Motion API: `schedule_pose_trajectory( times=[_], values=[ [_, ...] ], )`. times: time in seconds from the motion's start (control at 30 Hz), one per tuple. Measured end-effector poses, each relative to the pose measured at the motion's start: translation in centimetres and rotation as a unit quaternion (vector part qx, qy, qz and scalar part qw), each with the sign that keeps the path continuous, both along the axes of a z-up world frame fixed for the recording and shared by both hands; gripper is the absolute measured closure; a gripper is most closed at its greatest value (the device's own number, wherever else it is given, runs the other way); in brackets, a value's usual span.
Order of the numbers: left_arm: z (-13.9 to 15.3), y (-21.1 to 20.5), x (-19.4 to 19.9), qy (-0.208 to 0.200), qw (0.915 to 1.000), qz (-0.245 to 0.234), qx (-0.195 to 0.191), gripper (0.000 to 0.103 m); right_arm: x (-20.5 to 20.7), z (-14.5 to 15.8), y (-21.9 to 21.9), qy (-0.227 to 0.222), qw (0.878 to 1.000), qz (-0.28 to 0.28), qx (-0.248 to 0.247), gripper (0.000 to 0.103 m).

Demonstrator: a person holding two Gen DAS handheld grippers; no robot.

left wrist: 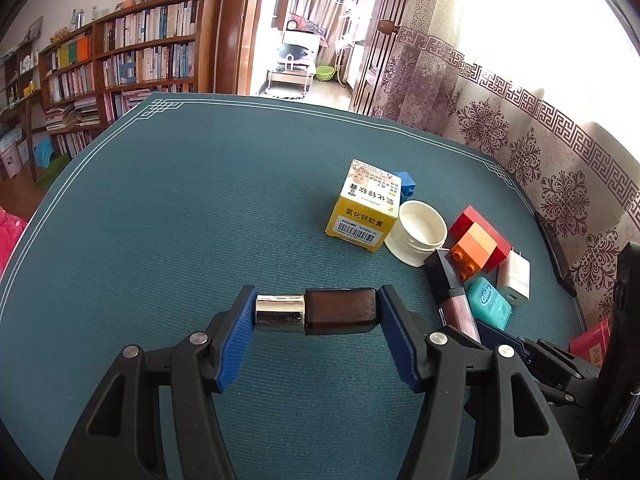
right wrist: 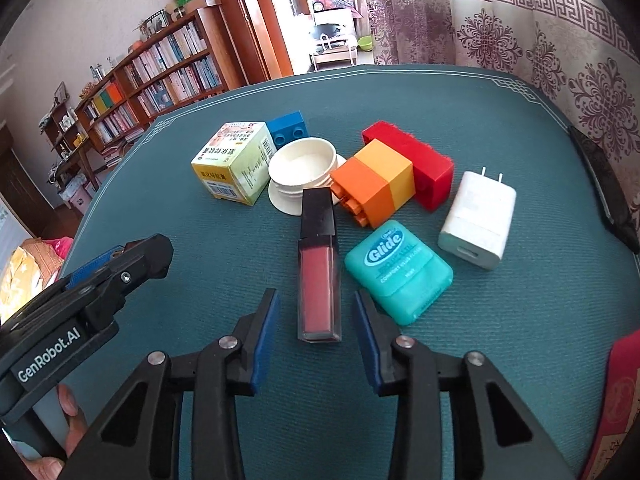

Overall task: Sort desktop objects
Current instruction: 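Grasp the red lip gloss tube with the right gripper while the left gripper holds the lipstick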

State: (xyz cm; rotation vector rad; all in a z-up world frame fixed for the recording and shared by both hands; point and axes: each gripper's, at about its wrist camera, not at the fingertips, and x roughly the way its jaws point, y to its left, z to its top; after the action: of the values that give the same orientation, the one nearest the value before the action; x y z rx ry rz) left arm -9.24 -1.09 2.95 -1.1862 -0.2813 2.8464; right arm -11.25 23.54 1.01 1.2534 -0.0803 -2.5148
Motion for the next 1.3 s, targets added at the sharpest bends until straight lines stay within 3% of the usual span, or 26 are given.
schedule_pose_trajectory(
  times=[0.3,0.4,0.5,0.93,1.3],
  values=[
    [-0.1,-0.5,0.0,-0.004,1.0,0.006,0.006,0.039,-1.9,-0.1,-2.6,0.033,0.997,-0.001,0.069,0.062],
    [0.0,-0.3,0.1,-0.001,1.0,0.004,0.006,0.039,-1.7,-0.2,-3.0,0.046,0.995,-0.006,0.09,0.067],
    [0.0,-0.2,0.1,-0.001,1.0,0.003,0.007,0.039,-1.3,-0.1,-2.9,0.05,0.994,-0.011,0.099,0.079],
    [0.6,1.1,0.6,0.006,0.9997,-0.02,0.008,0.039,4.2,2.3,1.8,0.048,0.997,-0.05,0.027,0.079],
    [1.5,3.6,2.1,0.015,0.9978,-0.064,0.009,0.039,10.0,5.5,6.7,0.077,0.99,-0.115,0.007,0.079]
  ],
)
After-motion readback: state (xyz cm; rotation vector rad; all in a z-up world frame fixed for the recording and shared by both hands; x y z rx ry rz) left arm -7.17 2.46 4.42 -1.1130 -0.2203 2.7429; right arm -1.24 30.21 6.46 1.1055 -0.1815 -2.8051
